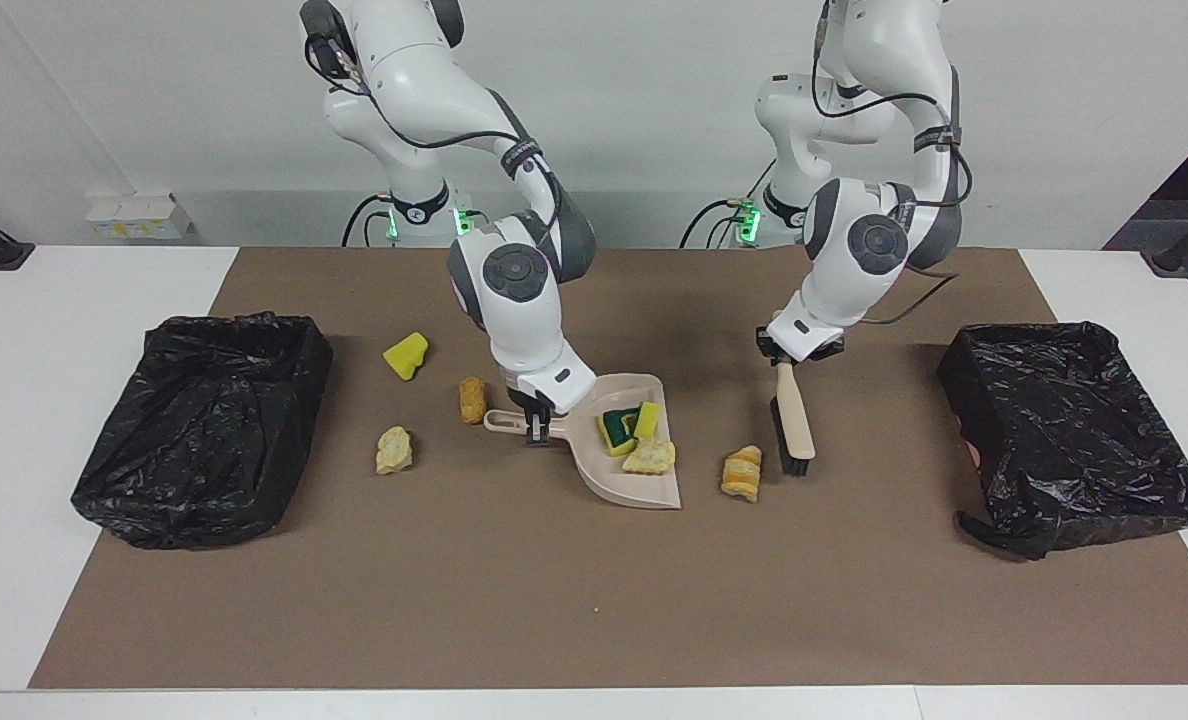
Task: Sweep and dump trash in bin
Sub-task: 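Sweep the remaining bread and sponge into the dustpan with the left gripper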
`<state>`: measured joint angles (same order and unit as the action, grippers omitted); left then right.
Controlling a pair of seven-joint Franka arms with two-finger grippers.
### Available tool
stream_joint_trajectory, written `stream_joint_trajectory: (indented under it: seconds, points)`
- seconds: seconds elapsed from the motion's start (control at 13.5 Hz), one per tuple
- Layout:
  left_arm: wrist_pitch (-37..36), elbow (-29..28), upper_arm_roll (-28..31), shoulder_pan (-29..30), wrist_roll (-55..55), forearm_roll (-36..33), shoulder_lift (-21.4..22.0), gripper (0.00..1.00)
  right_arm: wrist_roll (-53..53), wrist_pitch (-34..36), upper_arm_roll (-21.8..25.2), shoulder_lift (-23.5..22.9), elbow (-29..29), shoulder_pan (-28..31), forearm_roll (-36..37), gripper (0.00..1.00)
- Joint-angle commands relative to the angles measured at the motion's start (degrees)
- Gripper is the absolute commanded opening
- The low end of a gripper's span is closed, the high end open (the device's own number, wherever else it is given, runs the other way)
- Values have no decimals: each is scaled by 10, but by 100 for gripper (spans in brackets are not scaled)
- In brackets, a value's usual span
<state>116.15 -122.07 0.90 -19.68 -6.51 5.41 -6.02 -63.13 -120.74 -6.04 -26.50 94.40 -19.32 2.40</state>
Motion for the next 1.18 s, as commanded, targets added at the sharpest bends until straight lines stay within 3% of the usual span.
stream_joint_trajectory:
  seconds: [0.0,0.3,0.81,1.03,1.11]
  points:
    - [-12,19,6,-8,6,12,-14,0,39,4,-3,-7,-5,-6,9,0]
    - [-34,66,6,-37,6,11,-44,0,36,-3,-3,-7,-4,-6,10,0]
    - [-7,54,4,-98,10,14,-37,0,3,-4,-3,0,12,-8,10,0]
    - [-88,102,6,-92,14,23,-31,0,-4,-4,-4,1,12,-8,11,0]
    - [-74,126,8,-87,17,21,-42,0,-5,-4,-4,1,12,-8,11,0]
